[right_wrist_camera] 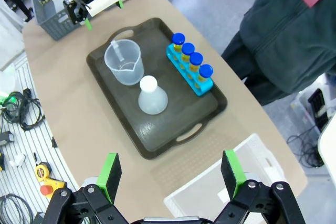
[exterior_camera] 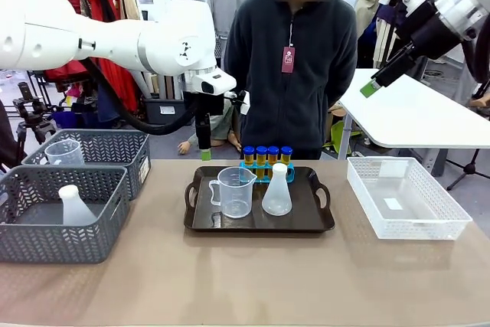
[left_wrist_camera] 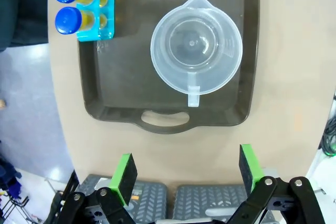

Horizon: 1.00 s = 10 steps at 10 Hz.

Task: Prepare the laboratory tools.
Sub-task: Pick up one Large Measuring Cup and place it on the Handle tray.

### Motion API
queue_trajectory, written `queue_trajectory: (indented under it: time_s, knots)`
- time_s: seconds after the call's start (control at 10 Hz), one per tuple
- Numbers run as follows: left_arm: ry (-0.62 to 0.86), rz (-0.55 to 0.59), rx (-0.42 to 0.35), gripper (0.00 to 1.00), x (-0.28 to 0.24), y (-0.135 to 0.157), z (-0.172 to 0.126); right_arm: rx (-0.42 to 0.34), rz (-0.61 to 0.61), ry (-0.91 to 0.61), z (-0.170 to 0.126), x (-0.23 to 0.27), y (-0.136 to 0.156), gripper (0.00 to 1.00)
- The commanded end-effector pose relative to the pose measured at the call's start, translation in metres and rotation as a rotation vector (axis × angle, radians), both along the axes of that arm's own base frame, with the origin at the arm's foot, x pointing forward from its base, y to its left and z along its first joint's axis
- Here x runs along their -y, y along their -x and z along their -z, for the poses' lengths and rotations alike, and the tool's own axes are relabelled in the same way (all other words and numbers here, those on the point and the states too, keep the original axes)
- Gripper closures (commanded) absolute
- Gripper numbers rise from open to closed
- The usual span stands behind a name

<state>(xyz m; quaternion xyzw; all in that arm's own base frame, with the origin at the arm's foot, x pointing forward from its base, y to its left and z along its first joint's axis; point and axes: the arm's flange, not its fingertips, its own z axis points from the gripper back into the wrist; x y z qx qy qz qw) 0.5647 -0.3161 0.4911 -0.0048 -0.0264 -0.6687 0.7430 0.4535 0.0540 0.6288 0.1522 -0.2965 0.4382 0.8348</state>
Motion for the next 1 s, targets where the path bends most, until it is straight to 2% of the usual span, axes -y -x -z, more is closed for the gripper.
queue_trajectory:
  time_s: [0.0, 0.1, 0.3, 0.7, 0.9]
  knots:
    - [0.0, 0.0, 0.0, 0.0, 0.0, 0.0, 0.0, 0.002, -0.009, -0.017, -0.001, 0.001, 0.001, 0.0]
    - [0.054, 0.04, -0.022, 0.0, -0.01, 0.011, -0.009, 0.002, -0.009, -0.017, -0.001, 0.001, 0.001, 0.0]
    - [0.133, 0.018, -0.011, 0.0, -0.02, 0.024, -0.024, 0.002, -0.009, -0.017, -0.001, 0.001, 0.001, 0.0]
    - [0.355, 0.001, 0.04, 0.0, -0.068, 0.045, -0.086, 0.002, -0.009, -0.017, -0.001, 0.001, 0.001, 0.0]
    - [0.459, 0.001, 0.076, 0.0, -0.095, 0.045, -0.108, 0.002, -0.009, -0.017, -0.001, 0.001, 0.001, 0.0]
